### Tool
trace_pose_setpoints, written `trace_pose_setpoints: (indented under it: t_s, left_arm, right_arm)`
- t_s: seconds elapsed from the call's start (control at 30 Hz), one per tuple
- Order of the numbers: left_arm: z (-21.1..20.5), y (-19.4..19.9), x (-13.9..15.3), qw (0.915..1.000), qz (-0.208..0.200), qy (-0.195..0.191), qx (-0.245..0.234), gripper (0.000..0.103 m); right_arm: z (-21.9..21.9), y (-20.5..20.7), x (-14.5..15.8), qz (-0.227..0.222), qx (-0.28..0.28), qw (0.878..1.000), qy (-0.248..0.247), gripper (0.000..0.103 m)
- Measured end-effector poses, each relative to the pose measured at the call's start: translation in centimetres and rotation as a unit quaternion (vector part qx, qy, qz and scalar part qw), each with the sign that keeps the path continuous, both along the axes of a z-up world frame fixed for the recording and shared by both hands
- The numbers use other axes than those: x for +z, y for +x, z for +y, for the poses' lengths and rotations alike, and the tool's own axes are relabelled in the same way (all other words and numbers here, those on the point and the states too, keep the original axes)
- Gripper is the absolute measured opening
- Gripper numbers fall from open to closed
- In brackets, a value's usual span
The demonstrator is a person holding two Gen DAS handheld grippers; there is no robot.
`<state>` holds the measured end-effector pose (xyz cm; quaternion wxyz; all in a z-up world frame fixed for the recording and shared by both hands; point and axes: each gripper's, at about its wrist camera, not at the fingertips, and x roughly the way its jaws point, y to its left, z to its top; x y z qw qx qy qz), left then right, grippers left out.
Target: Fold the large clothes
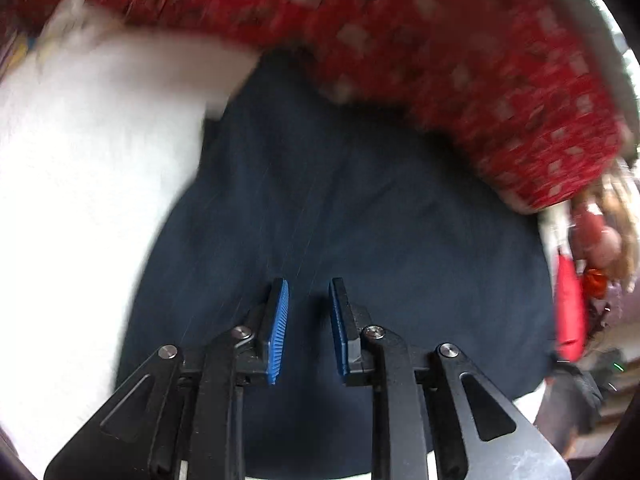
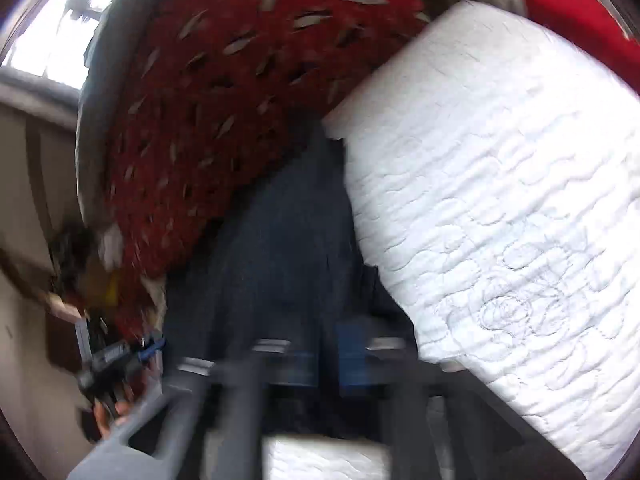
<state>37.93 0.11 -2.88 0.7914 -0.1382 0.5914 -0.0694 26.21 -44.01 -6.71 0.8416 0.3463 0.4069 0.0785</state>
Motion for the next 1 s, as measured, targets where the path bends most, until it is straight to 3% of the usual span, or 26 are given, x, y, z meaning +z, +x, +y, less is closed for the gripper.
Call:
trace_pose_setpoints:
  t_s: [0.07, 0.13, 0.2, 0.23, 0.3, 0.4, 0.47, 0.5, 0.57, 0.63, 0.7, 0.77, 0.87, 1.0]
  left_arm:
    - [1.1, -0.2, -1.2, 0.9995, -0.003, -0.021, 0.024, 0.006]
    - [2.4, -0.1, -1.3, 0.9969, 0.017, -0.059, 0.049, 0.005]
    - [3.4, -0.5, -0.8, 0.9937, 0.031, -0.085, 0.066, 0.005]
    - [3.4, -1.0, -0.1, 0.9934, 0.027, -0.090, 0.066, 0.006]
    - [2.5, -2.7, 1.6, 0.9956, 0.000, -0.081, 0.048, 0.008]
    - [0.4, -4.1, 1.9, 0.9983, -0.015, -0.053, 0.019, 0.031]
    - [-1.3, -4.3, 1.1, 0.9997, -0.017, -0.017, 0.002, 0.035]
    - [-2.0, -4.4, 0.6, 0.9998, -0.017, 0.001, -0.006, 0.035]
    - [-2.7, -4.2, 0.6, 0.9995, -0.025, 0.012, -0.013, 0.035]
    - [-2.3, -4.3, 1.1, 0.9997, -0.018, 0.008, -0.016, 0.035]
    - [-1.7, -4.4, 2.3, 0.9992, -0.026, -0.016, -0.024, 0.035]
    - [-1.3, -4.4, 3.4, 0.9987, -0.043, -0.011, -0.024, 0.035]
    - [-1.8, -4.4, 3.7, 0.9980, -0.056, 0.013, -0.026, 0.037]
    - [-2.1, -4.7, 2.2, 0.9987, -0.037, 0.022, -0.029, 0.037]
  right_arm:
    - [-0.2, -1.6, 1.5, -0.032, -0.017, 0.999, -0.038, 0.004]
    - [-0.1, -1.0, -0.1, 0.009, -0.028, 0.997, -0.066, 0.001]
    - [-1.2, -0.8, -3.1, 0.082, -0.025, 0.994, -0.067, 0.001]
    - [-1.4, -1.1, -3.0, 0.085, -0.036, 0.994, -0.055, 0.003]
    - [-1.4, -2.7, -0.6, 0.047, -0.062, 0.996, -0.048, 0.009]
    - [0.3, -4.2, 4.0, -0.051, -0.061, 0.994, -0.077, 0.018]
    - [2.4, -4.2, 5.3, -0.085, -0.054, 0.989, -0.110, 0.049]
    - [3.3, -3.9, 5.0, -0.091, -0.050, 0.987, -0.124, 0.052]
    - [4.1, -1.8, 2.5, -0.057, -0.034, 0.985, -0.160, 0.051]
    - [4.8, 1.1, -2.3, 0.075, -0.002, 0.981, -0.177, 0.051]
    - [4.9, 0.2, -1.6, 0.047, -0.030, 0.981, -0.186, 0.049]
    - [5.4, 0.0, 0.1, 0.025, -0.045, 0.983, -0.174, 0.050]
    - [7.5, 0.7, 2.8, -0.049, -0.028, 0.986, -0.159, 0.052]
    - [11.6, 3.0, 2.9, -0.065, 0.007, 0.984, -0.163, 0.051]
